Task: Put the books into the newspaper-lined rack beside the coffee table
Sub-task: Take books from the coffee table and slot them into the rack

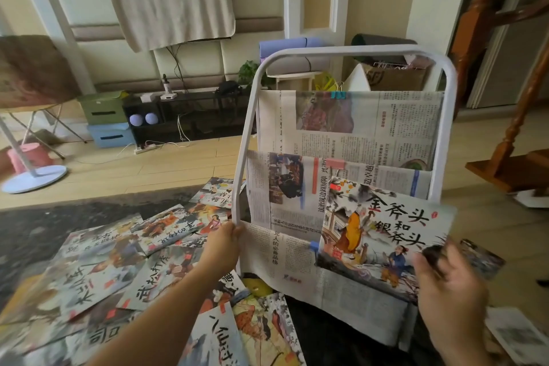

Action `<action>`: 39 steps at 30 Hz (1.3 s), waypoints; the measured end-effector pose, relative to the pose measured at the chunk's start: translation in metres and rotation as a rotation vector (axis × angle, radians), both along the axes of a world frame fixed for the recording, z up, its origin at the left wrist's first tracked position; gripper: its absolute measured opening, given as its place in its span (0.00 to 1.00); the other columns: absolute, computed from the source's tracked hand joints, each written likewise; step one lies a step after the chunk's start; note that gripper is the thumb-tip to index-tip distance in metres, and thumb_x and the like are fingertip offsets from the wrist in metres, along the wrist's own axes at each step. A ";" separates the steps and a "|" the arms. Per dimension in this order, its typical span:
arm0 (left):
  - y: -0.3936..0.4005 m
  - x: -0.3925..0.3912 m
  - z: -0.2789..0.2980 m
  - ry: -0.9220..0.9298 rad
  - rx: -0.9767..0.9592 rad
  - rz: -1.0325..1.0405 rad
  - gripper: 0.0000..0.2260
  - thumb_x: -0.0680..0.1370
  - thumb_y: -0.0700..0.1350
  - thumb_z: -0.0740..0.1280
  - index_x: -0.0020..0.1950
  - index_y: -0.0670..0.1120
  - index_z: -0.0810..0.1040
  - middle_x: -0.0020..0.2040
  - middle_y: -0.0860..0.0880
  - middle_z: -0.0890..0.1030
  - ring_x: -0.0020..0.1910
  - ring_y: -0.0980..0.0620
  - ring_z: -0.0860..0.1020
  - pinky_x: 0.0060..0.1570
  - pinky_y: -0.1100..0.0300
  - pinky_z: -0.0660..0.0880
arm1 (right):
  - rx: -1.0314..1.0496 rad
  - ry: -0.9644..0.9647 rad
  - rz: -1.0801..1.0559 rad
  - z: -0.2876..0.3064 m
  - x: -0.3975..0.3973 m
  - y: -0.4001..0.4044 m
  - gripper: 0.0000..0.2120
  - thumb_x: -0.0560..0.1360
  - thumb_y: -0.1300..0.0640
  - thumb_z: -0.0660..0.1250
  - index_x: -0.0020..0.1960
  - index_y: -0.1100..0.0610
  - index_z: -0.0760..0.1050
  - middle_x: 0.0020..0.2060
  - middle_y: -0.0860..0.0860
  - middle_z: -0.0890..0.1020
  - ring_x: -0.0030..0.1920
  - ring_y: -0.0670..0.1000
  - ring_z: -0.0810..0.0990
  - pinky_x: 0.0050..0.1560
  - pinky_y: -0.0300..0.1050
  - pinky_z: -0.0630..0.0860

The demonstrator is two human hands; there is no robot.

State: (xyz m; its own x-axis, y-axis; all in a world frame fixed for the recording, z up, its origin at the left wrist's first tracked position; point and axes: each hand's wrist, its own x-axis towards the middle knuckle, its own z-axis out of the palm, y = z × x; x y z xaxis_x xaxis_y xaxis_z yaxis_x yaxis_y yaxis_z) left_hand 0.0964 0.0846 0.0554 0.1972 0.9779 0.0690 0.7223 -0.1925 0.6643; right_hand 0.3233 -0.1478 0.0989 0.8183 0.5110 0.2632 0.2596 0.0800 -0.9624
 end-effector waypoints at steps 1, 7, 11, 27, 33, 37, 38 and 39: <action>-0.001 -0.003 -0.001 0.002 0.002 -0.003 0.12 0.85 0.48 0.55 0.49 0.44 0.74 0.42 0.51 0.75 0.39 0.57 0.74 0.34 0.67 0.69 | -0.002 -0.008 -0.002 0.000 0.000 -0.003 0.27 0.75 0.67 0.67 0.72 0.62 0.66 0.51 0.49 0.77 0.53 0.50 0.78 0.60 0.48 0.70; -0.010 -0.015 -0.009 0.015 0.029 -0.041 0.12 0.84 0.48 0.56 0.44 0.48 0.74 0.41 0.51 0.77 0.38 0.56 0.76 0.35 0.65 0.72 | -0.062 0.058 -0.041 -0.003 0.000 -0.011 0.27 0.74 0.67 0.69 0.71 0.62 0.68 0.55 0.55 0.81 0.45 0.41 0.80 0.51 0.35 0.76; -0.013 -0.015 -0.009 0.010 0.015 -0.042 0.11 0.84 0.49 0.56 0.46 0.48 0.74 0.42 0.51 0.78 0.38 0.56 0.77 0.33 0.66 0.71 | -0.080 0.078 -0.040 -0.002 -0.002 -0.012 0.27 0.74 0.68 0.68 0.71 0.61 0.68 0.56 0.59 0.81 0.53 0.50 0.79 0.61 0.50 0.71; -0.069 -0.001 0.086 -0.289 0.567 -0.198 0.27 0.77 0.65 0.58 0.74 0.58 0.62 0.75 0.58 0.64 0.75 0.55 0.61 0.71 0.47 0.63 | -0.015 -0.235 -0.056 0.048 0.007 -0.002 0.08 0.73 0.56 0.74 0.49 0.49 0.77 0.41 0.53 0.81 0.39 0.45 0.77 0.38 0.37 0.68; -0.071 0.028 0.161 -0.813 0.322 -0.485 0.23 0.79 0.42 0.65 0.70 0.60 0.64 0.62 0.50 0.78 0.56 0.52 0.81 0.47 0.57 0.81 | -0.028 -0.320 0.218 0.100 -0.001 0.044 0.10 0.72 0.60 0.72 0.52 0.55 0.78 0.42 0.41 0.82 0.42 0.35 0.80 0.33 0.24 0.72; -0.049 0.034 0.188 -0.799 0.276 -0.528 0.26 0.78 0.31 0.65 0.64 0.60 0.72 0.57 0.48 0.79 0.55 0.50 0.82 0.44 0.58 0.82 | -0.021 -0.325 0.388 0.119 -0.002 0.059 0.20 0.71 0.58 0.74 0.60 0.50 0.73 0.51 0.42 0.81 0.46 0.38 0.81 0.41 0.32 0.78; -0.043 0.035 0.192 -0.776 0.299 -0.517 0.25 0.77 0.30 0.65 0.62 0.59 0.74 0.56 0.49 0.79 0.53 0.50 0.83 0.43 0.59 0.82 | -0.020 -0.320 0.423 0.127 0.001 0.062 0.29 0.71 0.58 0.74 0.67 0.46 0.67 0.54 0.41 0.78 0.48 0.40 0.81 0.42 0.34 0.78; -0.037 0.037 0.198 -0.759 0.322 -0.501 0.24 0.77 0.29 0.66 0.60 0.58 0.75 0.54 0.49 0.79 0.51 0.52 0.84 0.41 0.60 0.82 | -0.009 -0.370 0.449 0.137 0.004 0.067 0.37 0.71 0.60 0.74 0.72 0.41 0.61 0.54 0.40 0.76 0.48 0.42 0.81 0.39 0.35 0.79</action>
